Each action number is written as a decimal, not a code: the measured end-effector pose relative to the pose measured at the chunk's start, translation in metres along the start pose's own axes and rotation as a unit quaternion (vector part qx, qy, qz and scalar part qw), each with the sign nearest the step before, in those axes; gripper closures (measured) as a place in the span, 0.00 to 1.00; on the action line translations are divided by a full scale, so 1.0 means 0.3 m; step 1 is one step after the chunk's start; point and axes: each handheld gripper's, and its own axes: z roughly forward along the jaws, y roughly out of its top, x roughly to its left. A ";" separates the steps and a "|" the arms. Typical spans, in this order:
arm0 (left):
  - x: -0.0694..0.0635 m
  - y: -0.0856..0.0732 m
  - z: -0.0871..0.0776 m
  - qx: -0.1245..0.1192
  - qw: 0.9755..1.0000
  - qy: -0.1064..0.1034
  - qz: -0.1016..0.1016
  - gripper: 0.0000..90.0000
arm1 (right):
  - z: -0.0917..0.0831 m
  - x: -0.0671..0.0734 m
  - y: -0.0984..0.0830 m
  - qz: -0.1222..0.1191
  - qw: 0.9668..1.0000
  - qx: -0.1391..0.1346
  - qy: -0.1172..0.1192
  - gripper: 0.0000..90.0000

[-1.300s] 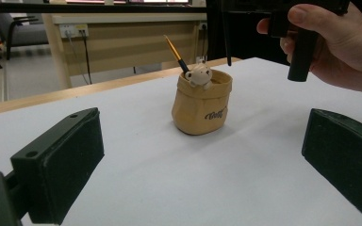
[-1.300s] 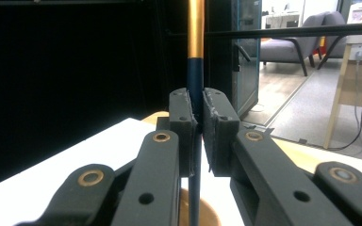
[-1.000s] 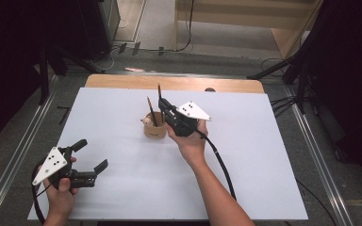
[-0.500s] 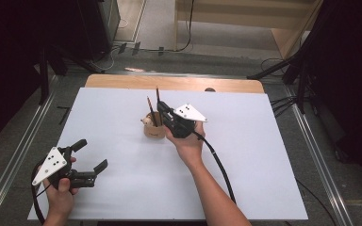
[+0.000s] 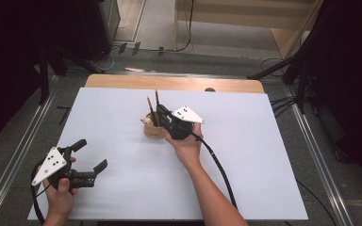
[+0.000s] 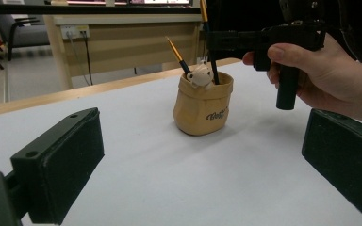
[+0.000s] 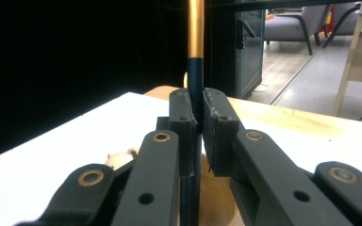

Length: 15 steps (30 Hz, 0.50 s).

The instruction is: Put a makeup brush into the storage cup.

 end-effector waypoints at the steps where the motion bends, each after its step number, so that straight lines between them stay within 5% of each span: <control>1: 0.000 0.000 0.000 0.000 1.000 0.000 0.000 0.00 | 0.002 -0.001 -0.005 0.001 1.000 0.001 -0.001 0.93; 15: -0.001 -0.001 0.004 0.001 1.000 -0.001 0.001 0.00 | 0.004 -0.012 -0.043 0.005 1.000 0.026 -0.006 0.93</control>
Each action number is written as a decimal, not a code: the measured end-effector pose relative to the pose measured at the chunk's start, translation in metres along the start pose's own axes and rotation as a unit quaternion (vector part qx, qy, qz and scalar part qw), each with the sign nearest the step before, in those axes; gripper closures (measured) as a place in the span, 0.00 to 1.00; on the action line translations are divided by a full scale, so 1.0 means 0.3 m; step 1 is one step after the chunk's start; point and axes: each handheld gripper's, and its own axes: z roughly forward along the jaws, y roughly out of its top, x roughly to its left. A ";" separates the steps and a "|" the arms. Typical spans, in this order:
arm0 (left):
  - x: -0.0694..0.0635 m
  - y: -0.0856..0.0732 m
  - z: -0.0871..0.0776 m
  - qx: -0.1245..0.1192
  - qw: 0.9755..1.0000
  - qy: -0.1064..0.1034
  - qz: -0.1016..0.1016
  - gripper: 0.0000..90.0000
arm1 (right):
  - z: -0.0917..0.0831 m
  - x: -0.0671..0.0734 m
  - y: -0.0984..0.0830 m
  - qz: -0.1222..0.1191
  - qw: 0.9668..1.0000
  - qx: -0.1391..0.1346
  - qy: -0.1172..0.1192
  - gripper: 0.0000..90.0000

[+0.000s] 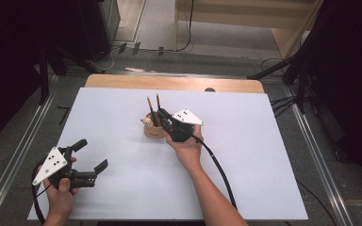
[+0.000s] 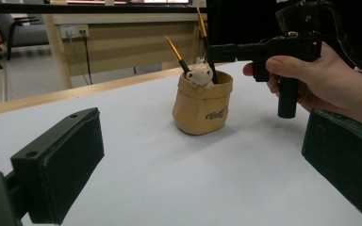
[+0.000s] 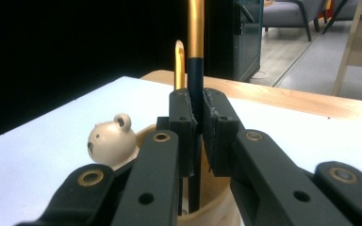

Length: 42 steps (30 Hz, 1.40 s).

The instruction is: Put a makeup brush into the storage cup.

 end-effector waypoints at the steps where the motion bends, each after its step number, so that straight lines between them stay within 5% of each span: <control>1: -0.001 0.000 0.000 0.000 1.000 0.000 0.000 0.00 | 0.001 0.000 -0.002 -0.001 1.000 0.002 0.000 0.93; 13: -0.002 0.000 0.003 0.000 1.000 0.000 -0.001 0.00 | -0.023 -0.007 0.016 0.019 1.000 0.006 0.014 0.79; 23: -0.004 0.000 0.003 0.000 1.000 0.000 0.000 0.00 | -0.075 -0.017 0.027 0.010 0.999 -0.018 0.024 0.57; 28: -0.005 0.000 0.004 0.001 1.000 0.000 0.000 0.00 | -0.106 -0.032 0.028 -0.005 1.000 -0.007 0.030 0.52; 42: -0.009 -0.002 0.008 0.002 1.000 0.000 0.000 0.00 | -0.210 -0.093 0.022 -0.012 1.000 -0.023 -0.004 0.49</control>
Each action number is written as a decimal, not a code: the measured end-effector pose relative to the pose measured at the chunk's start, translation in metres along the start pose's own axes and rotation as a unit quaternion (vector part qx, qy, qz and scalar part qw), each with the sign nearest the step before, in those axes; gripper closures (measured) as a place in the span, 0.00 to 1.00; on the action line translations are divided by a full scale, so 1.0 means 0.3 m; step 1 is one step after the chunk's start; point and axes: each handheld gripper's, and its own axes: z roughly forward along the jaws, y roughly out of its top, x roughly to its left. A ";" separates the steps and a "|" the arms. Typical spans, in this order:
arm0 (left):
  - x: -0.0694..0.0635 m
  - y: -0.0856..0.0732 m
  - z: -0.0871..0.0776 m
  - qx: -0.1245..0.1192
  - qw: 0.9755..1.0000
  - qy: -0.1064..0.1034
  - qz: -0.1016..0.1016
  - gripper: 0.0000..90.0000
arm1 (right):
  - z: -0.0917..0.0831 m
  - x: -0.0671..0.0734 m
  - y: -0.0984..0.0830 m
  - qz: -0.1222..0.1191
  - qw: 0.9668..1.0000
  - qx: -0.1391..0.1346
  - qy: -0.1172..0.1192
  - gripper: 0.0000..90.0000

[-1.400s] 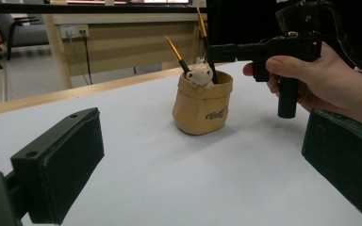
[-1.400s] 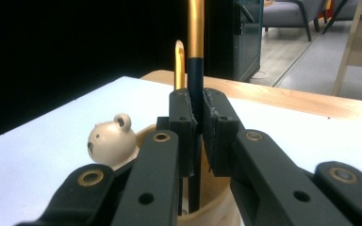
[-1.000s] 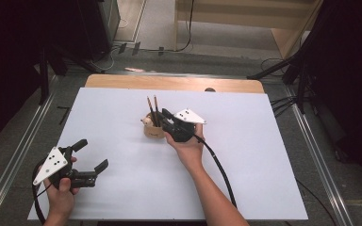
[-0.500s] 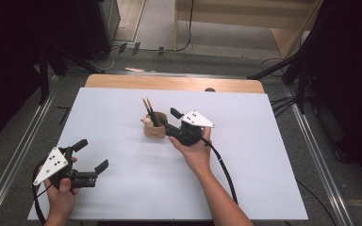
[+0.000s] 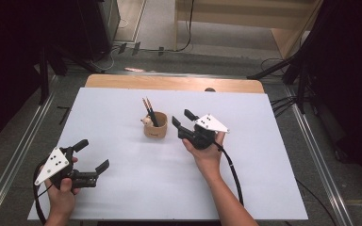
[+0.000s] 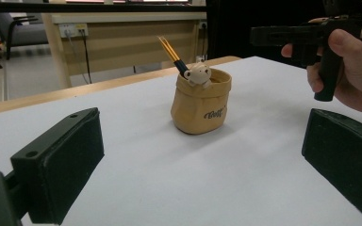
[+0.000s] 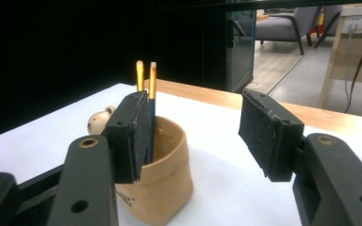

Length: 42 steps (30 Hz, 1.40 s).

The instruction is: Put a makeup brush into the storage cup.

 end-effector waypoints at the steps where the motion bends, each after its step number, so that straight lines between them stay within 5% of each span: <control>1: 0.000 0.000 0.000 0.000 1.000 0.000 0.000 0.00 | -0.008 -0.004 0.001 -0.007 1.000 0.000 -0.010 0.48; 10: -0.003 0.000 0.002 0.000 1.000 0.001 0.001 0.00 | -0.065 -0.042 -0.008 -0.015 0.999 -0.019 -0.027 0.38; 20: -0.005 0.000 0.002 0.000 1.000 0.003 0.002 0.00 | -0.141 -0.074 -0.036 -0.034 0.999 -0.002 -0.037 0.23; 26: -0.007 -0.002 0.005 0.001 1.000 0.003 0.000 0.00 | -0.203 -0.100 -0.053 -0.046 0.999 0.012 -0.021 0.00; 42: -0.010 -0.005 0.008 -0.001 1.000 0.004 0.005 0.00 | -0.338 -0.183 -0.091 -0.022 0.999 0.007 -0.049 0.00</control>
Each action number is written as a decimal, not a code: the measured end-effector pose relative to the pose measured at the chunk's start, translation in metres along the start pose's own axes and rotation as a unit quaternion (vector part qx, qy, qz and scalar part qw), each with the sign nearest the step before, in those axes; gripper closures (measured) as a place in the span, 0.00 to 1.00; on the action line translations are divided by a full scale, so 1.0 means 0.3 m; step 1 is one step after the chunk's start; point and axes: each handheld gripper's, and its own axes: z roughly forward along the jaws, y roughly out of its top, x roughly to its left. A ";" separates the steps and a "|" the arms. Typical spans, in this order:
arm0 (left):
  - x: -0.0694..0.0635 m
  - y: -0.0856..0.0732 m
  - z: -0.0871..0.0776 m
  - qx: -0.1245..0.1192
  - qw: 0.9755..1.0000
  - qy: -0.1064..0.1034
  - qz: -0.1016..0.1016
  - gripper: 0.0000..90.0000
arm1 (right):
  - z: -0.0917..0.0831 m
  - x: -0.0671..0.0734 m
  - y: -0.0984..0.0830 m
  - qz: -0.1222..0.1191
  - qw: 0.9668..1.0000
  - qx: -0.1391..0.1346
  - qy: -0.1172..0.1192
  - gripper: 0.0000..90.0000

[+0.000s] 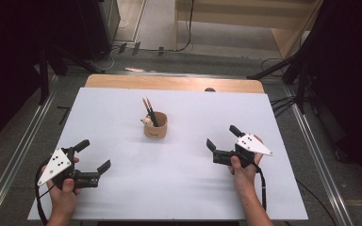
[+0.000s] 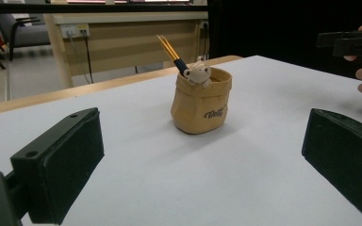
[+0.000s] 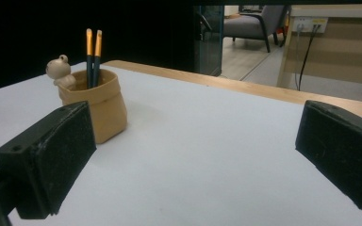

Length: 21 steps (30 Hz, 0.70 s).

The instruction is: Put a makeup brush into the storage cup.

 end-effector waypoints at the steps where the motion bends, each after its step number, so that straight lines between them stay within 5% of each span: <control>1: 0.000 0.000 0.000 0.000 1.000 0.001 0.001 0.00 | -0.009 -0.006 -0.003 0.000 1.000 0.001 -0.002 0.00; 21: 0.000 -0.003 0.001 0.000 1.000 0.001 0.002 0.00 | -0.144 -0.081 -0.030 -0.006 1.000 0.005 -0.016 0.00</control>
